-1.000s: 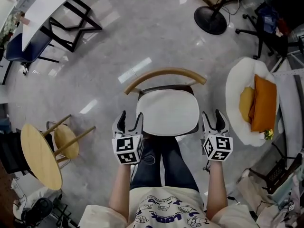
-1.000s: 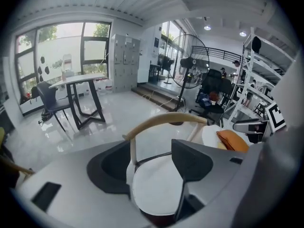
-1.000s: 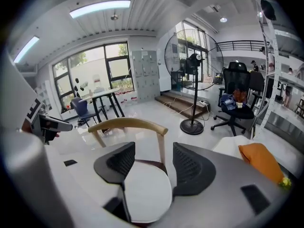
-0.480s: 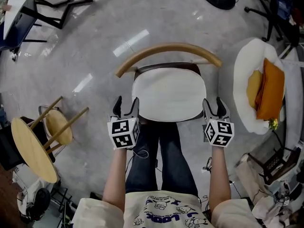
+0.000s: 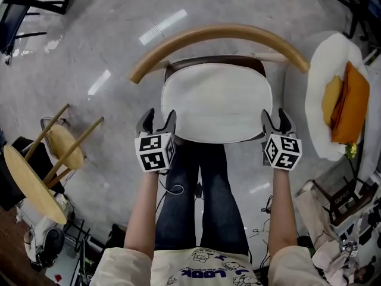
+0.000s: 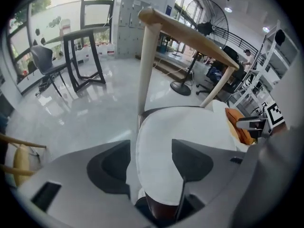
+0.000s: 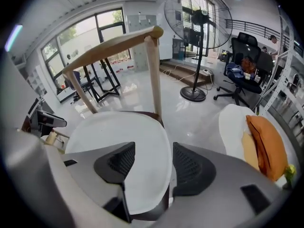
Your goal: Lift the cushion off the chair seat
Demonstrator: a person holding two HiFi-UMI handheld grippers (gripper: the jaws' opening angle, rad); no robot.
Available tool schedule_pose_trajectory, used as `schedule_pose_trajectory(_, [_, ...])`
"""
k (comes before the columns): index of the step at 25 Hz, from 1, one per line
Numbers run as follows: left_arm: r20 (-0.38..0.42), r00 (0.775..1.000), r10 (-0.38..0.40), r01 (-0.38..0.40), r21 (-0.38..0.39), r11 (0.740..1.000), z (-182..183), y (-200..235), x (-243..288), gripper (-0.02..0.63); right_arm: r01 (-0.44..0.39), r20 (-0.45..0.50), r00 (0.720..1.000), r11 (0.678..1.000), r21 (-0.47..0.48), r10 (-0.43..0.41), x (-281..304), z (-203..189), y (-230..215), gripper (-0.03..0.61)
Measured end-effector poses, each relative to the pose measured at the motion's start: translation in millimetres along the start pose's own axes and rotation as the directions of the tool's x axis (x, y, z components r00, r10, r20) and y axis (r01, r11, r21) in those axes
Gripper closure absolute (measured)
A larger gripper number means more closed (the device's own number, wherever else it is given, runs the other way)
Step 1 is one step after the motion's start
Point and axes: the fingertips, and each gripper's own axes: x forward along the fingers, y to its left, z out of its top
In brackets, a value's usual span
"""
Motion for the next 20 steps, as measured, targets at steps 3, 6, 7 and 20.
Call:
schedule_pose_trajectory(3, [-0.026, 1.000, -0.010, 0.009, -0.021, 1.000, -14, 5, 24, 0.331, -0.005, -0.024, 1.000, 1.000, -0.006, 0.005, 18, -15, -3, 0.314])
schedule_pose_trajectory(6, [-0.044, 0.999, -0.007, 0.005, -0.037, 0.999, -23, 12, 41, 0.330, -0.009, -0.046, 0.999, 1.000, -0.012, 0.009, 31, -26, -6, 0.314])
schedule_pose_trajectory(7, [-0.048, 0.999, -0.006, 0.004, -0.044, 0.999, -25, 13, 46, 0.330, -0.009, -0.053, 0.999, 1.000, -0.012, 0.008, 34, -29, -8, 0.314])
schedule_pose_trajectory(20, [-0.075, 0.995, -0.066, 0.061, -0.062, 0.996, -42, 19, 79, 0.330, -0.048, -0.095, 0.994, 0.998, 0.028, 0.051, 68, -56, -12, 0.307])
